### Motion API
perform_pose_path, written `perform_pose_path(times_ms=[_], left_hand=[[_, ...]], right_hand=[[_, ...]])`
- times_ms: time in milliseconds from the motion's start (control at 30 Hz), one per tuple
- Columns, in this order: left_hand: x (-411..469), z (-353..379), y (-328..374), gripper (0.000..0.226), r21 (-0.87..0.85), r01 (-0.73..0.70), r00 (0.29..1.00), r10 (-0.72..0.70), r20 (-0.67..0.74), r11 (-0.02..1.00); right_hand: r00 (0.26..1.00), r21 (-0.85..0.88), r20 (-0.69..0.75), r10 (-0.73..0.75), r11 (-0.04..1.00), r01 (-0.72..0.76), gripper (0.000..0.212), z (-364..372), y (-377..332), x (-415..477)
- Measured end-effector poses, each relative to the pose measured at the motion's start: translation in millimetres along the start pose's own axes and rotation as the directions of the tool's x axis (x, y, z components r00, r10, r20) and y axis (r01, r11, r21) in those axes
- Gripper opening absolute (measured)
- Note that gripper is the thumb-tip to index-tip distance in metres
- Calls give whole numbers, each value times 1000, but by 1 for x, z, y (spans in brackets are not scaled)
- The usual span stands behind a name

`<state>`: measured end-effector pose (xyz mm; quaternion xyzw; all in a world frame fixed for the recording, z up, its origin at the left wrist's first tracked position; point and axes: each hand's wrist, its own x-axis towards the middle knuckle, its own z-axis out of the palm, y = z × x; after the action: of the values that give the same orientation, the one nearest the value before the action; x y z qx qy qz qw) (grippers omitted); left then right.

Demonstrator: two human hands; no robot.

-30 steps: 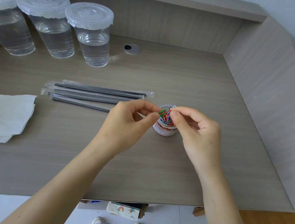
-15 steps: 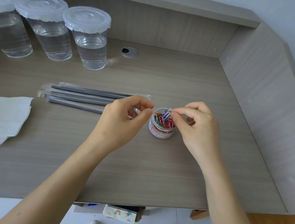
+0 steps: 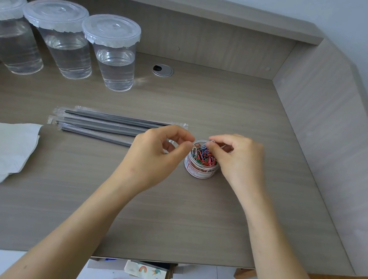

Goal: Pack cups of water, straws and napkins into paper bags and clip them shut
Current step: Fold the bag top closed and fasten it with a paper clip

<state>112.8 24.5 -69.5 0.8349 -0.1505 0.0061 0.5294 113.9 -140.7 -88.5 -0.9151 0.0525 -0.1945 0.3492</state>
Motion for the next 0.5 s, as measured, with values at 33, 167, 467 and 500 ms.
perform_pose_path(times_ms=[33,167,467,500], left_hand=[[0,-1,-1,22,-1,-4,1000,4,-1,1000],[-1,-3,-3,24,-13,-8,1000,8,-1,1000],[-8,-5,-7,20,-165,7,999,1,52,986],[-9,-5,-7,19,-190,7,998,5,65,982]], right_hand=[[1000,7,-12,6,1000,-6,11,0,0,-1],[997,75,-75,36,997,-30,12,-1,-2,-6],[987,294,-45,151,947,-132,23,-27,-17,-29],[983,296,-54,174,943,-151,23,-30,-18,-34]])
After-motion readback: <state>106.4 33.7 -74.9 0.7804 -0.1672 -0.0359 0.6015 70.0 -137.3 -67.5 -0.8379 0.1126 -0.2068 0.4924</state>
